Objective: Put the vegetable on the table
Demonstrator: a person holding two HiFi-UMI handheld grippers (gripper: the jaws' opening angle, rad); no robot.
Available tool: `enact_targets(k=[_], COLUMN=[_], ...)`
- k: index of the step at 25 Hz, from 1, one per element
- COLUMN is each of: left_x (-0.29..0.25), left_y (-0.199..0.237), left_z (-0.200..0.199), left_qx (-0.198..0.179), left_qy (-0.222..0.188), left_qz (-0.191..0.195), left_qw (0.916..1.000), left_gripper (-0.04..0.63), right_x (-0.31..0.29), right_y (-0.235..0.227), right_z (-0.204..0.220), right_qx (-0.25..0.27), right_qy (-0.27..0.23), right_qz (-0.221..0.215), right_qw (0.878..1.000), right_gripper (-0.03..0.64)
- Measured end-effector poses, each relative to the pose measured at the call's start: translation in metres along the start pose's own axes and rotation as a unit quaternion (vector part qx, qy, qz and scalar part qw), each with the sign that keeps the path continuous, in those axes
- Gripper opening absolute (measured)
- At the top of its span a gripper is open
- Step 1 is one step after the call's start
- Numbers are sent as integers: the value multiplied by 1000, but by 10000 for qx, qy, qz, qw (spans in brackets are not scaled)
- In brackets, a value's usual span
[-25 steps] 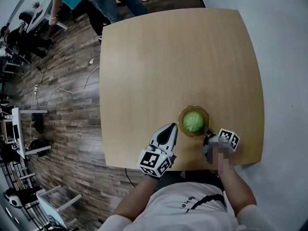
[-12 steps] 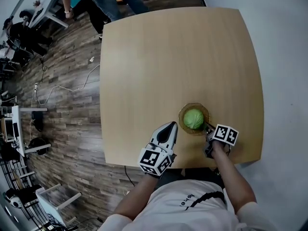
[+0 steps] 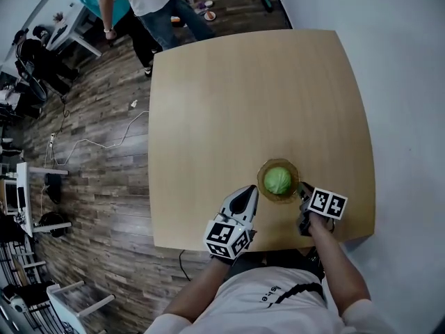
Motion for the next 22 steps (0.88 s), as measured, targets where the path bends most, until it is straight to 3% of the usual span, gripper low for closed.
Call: enact_targets(k=[7, 14, 22], left_x=[8, 37, 75], left_y=[-13, -28, -36], left_z=[-23, -43, -55], left_qx=[-5, -69, -99], left_qy=[120, 51, -151], left_qz=[157, 356, 511], left_qw=[9998, 9993, 9985], left_gripper=[12, 12, 12], right_x=[30, 71, 103], right_y=[67, 136, 194], right_z=[-24, -25, -8], right_qx=[697, 1406, 2321], right_qy=[-404, -946, -1249], right_qz=[-591, -1199, -1324], right_qw=[9950, 9782, 9555], right_gripper=[25, 18, 15])
Point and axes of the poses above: the fingertips, and each gripper's own axes: x backward along the fingers, y to its left, z out of its underside, the point moved 6 cm from there along x, backward along the fingers, and after that the axes turned 9 degrees about -z, right-handed, at the moved point
